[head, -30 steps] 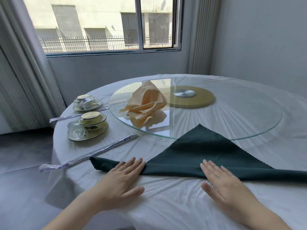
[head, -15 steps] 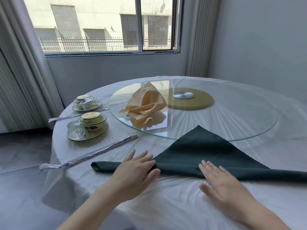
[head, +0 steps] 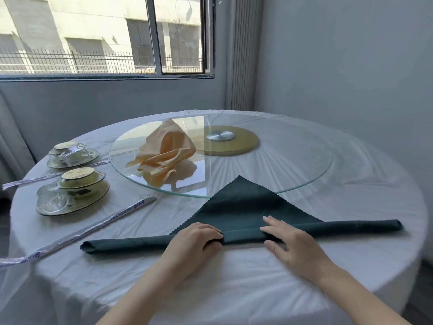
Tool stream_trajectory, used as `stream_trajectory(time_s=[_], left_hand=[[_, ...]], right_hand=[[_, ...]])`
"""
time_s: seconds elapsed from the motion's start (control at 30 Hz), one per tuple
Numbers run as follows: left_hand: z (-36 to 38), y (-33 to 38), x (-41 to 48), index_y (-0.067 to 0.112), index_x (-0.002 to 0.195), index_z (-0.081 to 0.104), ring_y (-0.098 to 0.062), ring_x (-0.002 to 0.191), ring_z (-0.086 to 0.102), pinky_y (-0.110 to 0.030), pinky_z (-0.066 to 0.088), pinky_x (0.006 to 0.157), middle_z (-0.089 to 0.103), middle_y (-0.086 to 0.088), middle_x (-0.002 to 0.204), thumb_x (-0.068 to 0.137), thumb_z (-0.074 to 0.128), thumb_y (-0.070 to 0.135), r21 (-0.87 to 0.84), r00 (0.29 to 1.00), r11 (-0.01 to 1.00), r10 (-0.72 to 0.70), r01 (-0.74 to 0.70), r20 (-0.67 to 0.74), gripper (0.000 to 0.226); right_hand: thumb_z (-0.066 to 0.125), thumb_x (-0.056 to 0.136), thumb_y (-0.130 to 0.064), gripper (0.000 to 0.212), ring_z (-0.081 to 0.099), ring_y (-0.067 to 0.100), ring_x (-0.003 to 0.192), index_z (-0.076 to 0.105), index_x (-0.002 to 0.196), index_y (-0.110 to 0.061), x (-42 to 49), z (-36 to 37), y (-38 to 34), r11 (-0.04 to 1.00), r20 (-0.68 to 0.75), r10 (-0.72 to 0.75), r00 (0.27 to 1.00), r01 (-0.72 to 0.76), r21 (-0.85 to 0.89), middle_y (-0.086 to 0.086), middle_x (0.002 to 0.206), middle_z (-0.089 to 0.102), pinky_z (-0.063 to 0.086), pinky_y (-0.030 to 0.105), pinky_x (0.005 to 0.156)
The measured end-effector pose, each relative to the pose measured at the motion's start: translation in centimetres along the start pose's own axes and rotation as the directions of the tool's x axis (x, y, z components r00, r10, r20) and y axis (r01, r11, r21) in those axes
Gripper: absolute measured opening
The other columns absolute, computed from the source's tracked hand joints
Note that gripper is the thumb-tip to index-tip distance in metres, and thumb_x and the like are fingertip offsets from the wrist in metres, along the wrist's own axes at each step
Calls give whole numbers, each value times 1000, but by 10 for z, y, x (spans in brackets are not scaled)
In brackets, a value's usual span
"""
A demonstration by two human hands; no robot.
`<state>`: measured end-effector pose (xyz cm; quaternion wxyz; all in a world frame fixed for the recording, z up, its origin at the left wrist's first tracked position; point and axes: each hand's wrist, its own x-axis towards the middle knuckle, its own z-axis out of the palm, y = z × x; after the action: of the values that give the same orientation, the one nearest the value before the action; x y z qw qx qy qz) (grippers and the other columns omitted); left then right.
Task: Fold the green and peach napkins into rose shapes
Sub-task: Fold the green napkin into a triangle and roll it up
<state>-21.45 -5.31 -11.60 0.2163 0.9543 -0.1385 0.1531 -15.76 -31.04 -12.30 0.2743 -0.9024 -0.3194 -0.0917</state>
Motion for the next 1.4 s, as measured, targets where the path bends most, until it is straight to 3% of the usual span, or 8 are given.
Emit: stream_trajectory(time_s=[0.17,0.3,0.6,0.73,0.93,1.03,1.17,1.4], left_hand=[[1,2,0,27,90,73,-8,85,53,-25,47,72,70,17,81,85,51,37,34,995,998,61,-59,-73,24],[2,7,-8,32,80,67,-2,72,47,-23,45,60,67,21,73,83,47,39,102,987,991,97,-84,-126,22],[-2,6,6,27,93,70,-13,81,63,-25,44,72,69,15,92,85,54,33,47,983,994,-95,103,-158,20],[6,16,15,26,83,71,-12,74,66,-26,51,64,69,15,88,78,57,19,106,991,994,-3,18,-137,17],[41,62,43,18,111,62,-7,111,51,-29,49,93,64,7,114,89,36,27,124,963,956,260,-267,67,36],[49,69,52,15,139,35,-11,138,24,-29,23,114,37,4,145,97,35,21,153,952,962,182,-224,248,43],[46,67,48,15,149,15,-11,145,7,-27,6,116,10,4,158,101,18,36,198,933,959,130,-205,335,52],[48,66,44,19,151,6,-7,145,-3,-22,-5,113,0,7,158,83,-5,62,181,933,967,110,-180,342,80]], right_hand=[[75,77,-18,20,59,1,100,73,94,-27,-4,-9,19,992,-154,-46,987,27,-124,-14,110,65,41,10,82],[63,78,-27,8,56,-3,76,66,85,-31,-11,-12,17,991,-143,-86,986,70,-110,-21,96,55,44,16,64],[72,77,-14,13,60,8,69,66,81,-25,11,-9,13,995,-247,15,969,-40,-95,-19,73,65,43,22,69],[61,77,-19,11,61,3,91,71,80,-22,10,4,19,998,-271,-12,962,-7,-70,-12,88,72,46,30,85],[26,82,-44,51,52,0,116,69,99,-21,12,1,19,994,-146,75,986,-86,-74,-6,117,66,30,30,110],[4,72,-49,77,30,0,135,55,123,-22,10,-5,17,985,5,133,991,-132,-109,-9,139,48,3,15,111],[-12,65,-54,93,2,0,142,22,147,-25,1,-10,17,946,116,229,966,-193,-262,-10,156,13,-8,21,112],[16,100,-39,55,-10,0,141,1,150,-23,-12,-27,33,871,154,414,897,-342,-352,-11,157,-7,-8,25,115]])
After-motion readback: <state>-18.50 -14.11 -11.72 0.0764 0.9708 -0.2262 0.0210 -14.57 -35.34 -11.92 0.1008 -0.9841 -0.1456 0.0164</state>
